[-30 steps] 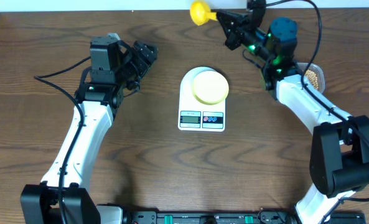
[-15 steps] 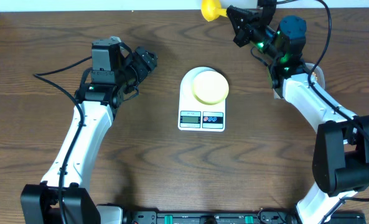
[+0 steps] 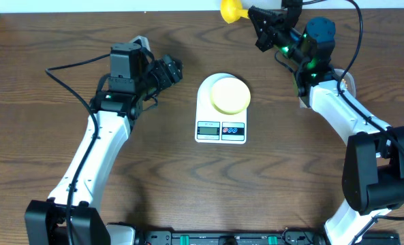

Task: Scoop item into bowl and weigh 50g on scale
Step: 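Carry the scoop with the right gripper to the soybean tub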

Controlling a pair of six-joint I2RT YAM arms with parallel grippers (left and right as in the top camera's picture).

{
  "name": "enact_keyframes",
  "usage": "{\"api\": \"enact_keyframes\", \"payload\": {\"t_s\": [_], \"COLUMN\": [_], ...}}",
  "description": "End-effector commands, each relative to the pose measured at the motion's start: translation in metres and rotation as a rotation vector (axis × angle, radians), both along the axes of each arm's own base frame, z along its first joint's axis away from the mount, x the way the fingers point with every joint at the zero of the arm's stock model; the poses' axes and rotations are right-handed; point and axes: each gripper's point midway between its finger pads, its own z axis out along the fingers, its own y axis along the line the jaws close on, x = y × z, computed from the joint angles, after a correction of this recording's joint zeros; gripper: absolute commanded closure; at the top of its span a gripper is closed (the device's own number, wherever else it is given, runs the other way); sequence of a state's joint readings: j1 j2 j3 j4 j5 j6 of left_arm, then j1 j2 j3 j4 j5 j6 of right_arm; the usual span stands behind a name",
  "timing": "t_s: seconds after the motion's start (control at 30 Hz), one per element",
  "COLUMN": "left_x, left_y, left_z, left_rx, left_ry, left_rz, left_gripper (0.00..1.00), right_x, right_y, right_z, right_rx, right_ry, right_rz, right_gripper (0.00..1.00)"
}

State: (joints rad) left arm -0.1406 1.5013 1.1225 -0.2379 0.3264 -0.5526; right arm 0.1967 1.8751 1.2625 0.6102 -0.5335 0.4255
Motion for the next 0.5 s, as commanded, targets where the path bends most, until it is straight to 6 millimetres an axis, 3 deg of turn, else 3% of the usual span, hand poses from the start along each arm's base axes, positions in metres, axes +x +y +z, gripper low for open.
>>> {"api": "enact_keyframes", "payload": {"t_s": [0.0, 0.47], "left_x": [0.0011, 0.0008], "left_y": [0.0017, 0.0018], "left_z": [0.009, 0.0086], "left_rx": [0.048, 0.05], "left_ry": [-0.046, -0.045], "left_rz": [-0.028, -0.029], "left_gripper": [0.15, 0.15], "right_x": [0.006, 0.0079], "right_y": [-0.0052, -0.0108], "right_z": [0.004, 0.004], "right_rx": [-0.015, -0.015], "right_ry": [-0.027, -0.027], "right_rz": [-0.017, -0.028], "right_gripper": [0.99, 0.99]}}
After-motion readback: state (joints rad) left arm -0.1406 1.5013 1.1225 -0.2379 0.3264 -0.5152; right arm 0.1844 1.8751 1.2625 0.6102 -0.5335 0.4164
